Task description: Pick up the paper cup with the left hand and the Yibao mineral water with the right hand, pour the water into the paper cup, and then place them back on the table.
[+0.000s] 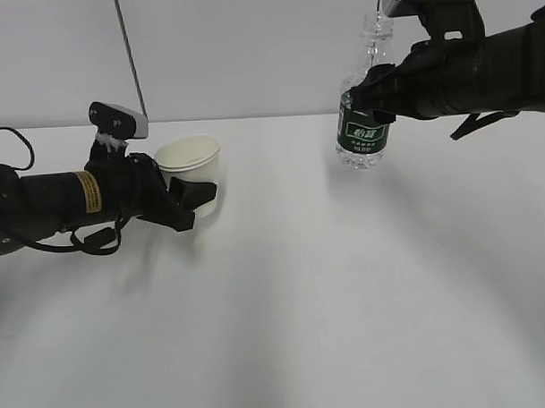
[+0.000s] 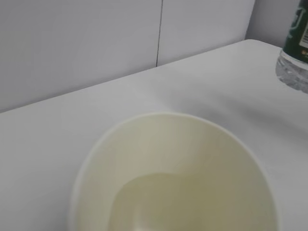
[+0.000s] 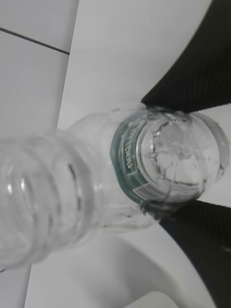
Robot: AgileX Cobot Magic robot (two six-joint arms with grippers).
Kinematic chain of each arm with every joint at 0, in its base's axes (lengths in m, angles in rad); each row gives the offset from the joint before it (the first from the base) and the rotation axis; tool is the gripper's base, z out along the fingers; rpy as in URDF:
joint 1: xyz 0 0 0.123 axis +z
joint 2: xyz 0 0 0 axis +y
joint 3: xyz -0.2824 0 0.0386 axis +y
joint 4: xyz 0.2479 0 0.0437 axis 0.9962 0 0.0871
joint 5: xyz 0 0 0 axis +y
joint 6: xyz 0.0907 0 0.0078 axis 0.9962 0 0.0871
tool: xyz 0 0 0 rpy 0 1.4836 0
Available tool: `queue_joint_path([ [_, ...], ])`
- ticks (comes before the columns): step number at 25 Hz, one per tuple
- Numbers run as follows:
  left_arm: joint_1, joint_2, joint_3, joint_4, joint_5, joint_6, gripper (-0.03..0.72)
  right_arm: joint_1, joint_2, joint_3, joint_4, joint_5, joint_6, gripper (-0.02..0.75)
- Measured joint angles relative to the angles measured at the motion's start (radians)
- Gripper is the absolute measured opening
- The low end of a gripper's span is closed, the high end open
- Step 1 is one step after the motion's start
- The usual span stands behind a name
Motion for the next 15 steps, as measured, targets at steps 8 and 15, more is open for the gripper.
queue_joint_path([
  [8,0.000,0.058,-0.002,-0.104,-0.052,0.133,0.366,0.000,0.000,0.000,0.000,0.002,0.000,0.424],
  [15,0.000,0.098,-0.004,-0.151,-0.092,0.168,0.366,0.000,0.000,0.000,0.000,0.004,0.000,0.424],
])
